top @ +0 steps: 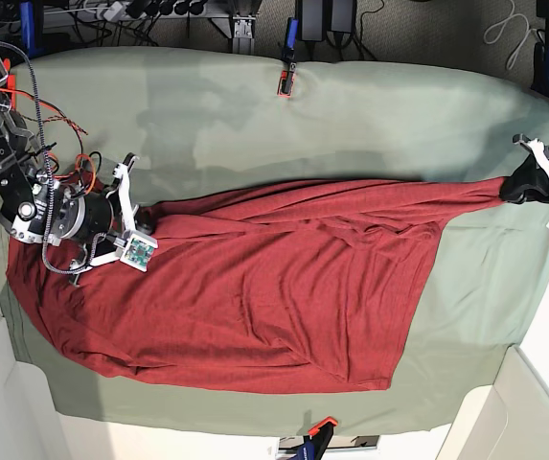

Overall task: Fold the T-shirt properly
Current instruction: 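Lower the right gripper's corner back onto the shirt body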

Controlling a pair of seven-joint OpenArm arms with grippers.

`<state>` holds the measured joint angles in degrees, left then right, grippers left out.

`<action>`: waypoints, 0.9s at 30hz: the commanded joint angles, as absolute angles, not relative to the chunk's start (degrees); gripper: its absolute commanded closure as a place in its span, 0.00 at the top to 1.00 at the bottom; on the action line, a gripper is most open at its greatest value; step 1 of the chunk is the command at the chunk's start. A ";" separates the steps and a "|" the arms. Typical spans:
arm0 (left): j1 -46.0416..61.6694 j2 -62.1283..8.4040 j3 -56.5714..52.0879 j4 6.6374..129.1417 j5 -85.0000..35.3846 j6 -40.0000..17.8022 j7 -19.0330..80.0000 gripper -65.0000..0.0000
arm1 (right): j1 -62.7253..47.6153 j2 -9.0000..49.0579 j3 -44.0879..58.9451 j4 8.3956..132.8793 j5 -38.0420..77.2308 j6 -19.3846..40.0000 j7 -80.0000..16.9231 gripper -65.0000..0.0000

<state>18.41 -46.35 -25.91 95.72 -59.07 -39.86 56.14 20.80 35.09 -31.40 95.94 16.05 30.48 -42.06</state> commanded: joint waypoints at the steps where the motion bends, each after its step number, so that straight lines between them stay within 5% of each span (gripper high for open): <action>1: 17.98 -47.94 -26.63 96.47 -59.40 -40.00 55.31 0.00 | 22.15 35.75 -30.72 96.64 17.26 30.26 -41.74 0.35; 4: 18.13 -47.92 -26.63 96.47 -59.29 -40.00 55.31 0.00 | 22.13 35.75 -30.72 96.64 20.03 30.15 -42.72 0.48; 27: 20.36 -47.77 -26.63 96.47 -59.18 -40.00 55.92 0.00 | 24.27 33.71 -24.23 89.34 19.11 23.75 -38.54 0.48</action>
